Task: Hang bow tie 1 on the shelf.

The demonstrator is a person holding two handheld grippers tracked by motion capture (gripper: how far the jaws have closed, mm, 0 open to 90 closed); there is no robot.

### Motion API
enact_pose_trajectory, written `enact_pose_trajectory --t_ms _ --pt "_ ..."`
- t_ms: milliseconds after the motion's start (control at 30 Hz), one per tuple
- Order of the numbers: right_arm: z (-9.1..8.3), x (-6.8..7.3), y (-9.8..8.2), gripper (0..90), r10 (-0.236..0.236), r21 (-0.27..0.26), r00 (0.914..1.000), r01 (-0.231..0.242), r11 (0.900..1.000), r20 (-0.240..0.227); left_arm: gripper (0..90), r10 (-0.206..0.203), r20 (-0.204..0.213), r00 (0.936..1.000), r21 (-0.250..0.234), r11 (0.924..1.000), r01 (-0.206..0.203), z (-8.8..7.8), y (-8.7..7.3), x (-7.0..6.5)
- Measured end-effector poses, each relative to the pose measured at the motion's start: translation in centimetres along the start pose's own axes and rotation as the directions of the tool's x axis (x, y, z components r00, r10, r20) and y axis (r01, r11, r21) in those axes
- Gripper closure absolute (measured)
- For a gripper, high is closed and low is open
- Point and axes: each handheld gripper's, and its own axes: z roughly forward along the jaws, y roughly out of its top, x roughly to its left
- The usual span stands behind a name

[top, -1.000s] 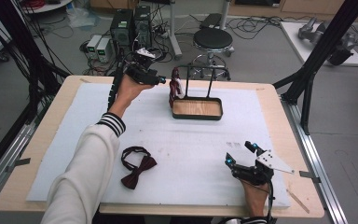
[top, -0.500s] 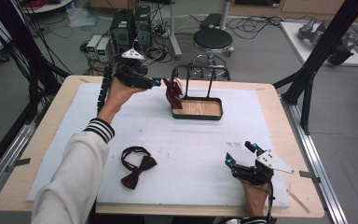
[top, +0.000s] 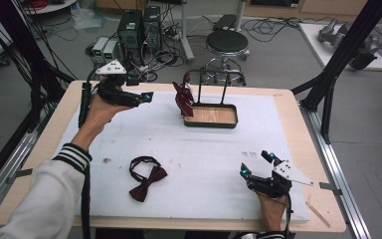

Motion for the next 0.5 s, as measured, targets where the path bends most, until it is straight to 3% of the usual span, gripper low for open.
enact_pose_trajectory --t_ms 367,500 --pt "0.0 0.0 0.0 9.1 0.001 0.000 1.0000 -0.001 1.000 0.001 18.9 0.045 0.016 0.9988 -0.069 0.9967 -0.044 -4.4 -3.2 -2.2" --pt "0.0 0.0 0.0 9.1 0.003 0.000 1.0000 -0.003 1.000 0.001 18.2 0.036 0.008 0.9993 -0.104 0.9940 -0.035 -5.8 -4.6 -2.7"
